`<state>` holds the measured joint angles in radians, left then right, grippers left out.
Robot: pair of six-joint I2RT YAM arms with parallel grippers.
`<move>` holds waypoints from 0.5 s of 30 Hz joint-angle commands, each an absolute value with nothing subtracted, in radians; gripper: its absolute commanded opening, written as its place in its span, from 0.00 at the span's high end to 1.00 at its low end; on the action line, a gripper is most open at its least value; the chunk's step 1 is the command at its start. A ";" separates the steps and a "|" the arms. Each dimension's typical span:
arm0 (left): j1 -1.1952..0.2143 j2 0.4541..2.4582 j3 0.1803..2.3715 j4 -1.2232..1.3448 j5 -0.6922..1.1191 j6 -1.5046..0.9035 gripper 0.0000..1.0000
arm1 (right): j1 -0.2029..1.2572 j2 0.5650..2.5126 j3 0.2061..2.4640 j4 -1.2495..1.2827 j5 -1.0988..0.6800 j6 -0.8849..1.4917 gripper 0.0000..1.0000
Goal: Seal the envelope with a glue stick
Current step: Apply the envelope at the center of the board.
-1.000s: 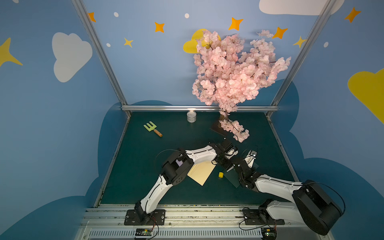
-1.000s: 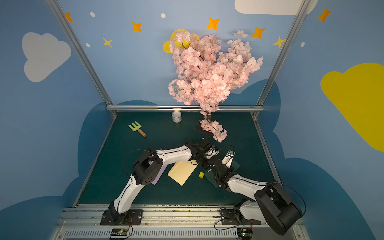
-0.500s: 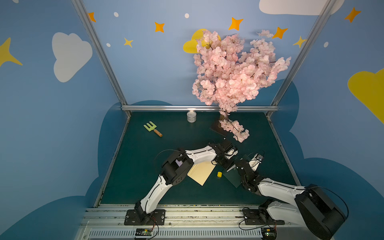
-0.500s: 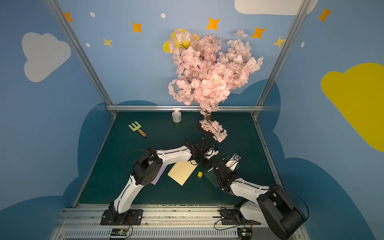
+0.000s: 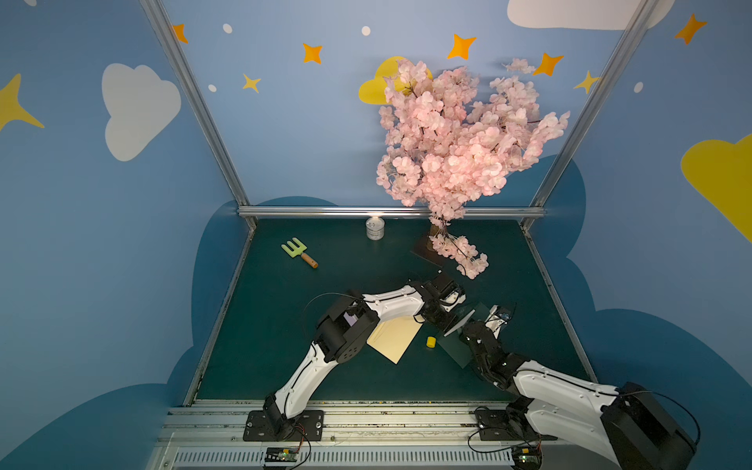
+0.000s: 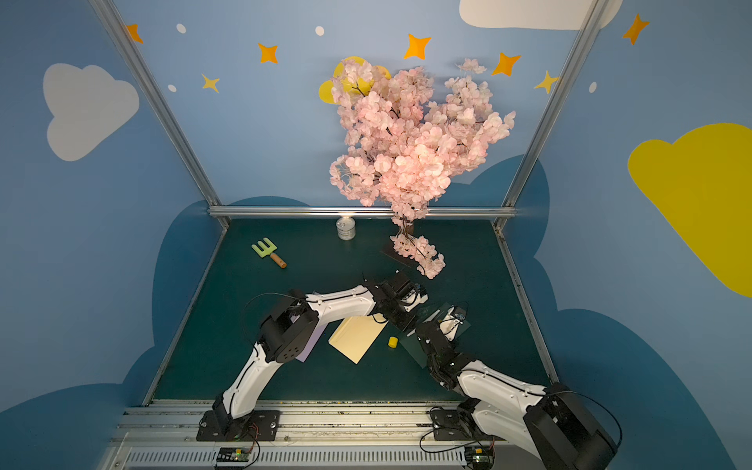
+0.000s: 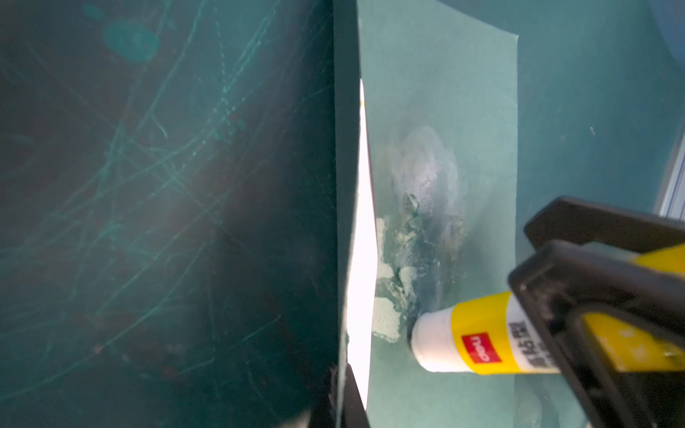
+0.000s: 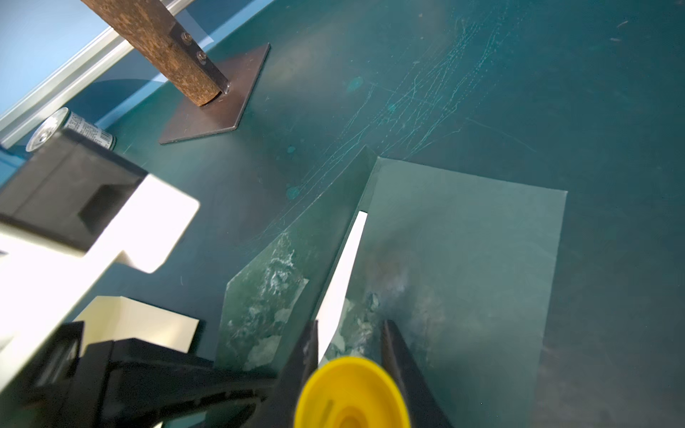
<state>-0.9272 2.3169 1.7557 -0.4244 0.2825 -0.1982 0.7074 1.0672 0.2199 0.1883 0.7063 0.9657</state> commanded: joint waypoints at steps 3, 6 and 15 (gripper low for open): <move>-0.929 2.315 1.740 -0.451 0.288 -0.203 0.97 | 0.713 1.156 0.236 0.036 0.844 1.094 1.00; -0.930 2.312 1.730 -0.443 0.289 -0.203 0.97 | 0.698 1.208 0.254 0.072 0.916 1.057 1.00; -0.927 2.295 1.694 -0.423 0.287 -0.207 0.97 | 0.624 1.353 0.367 0.009 0.910 1.143 1.00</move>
<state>-0.9264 2.3054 1.7256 -0.3901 0.2855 -0.2070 0.6498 1.3079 0.3775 0.1036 0.9184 1.1213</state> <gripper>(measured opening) 0.048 0.269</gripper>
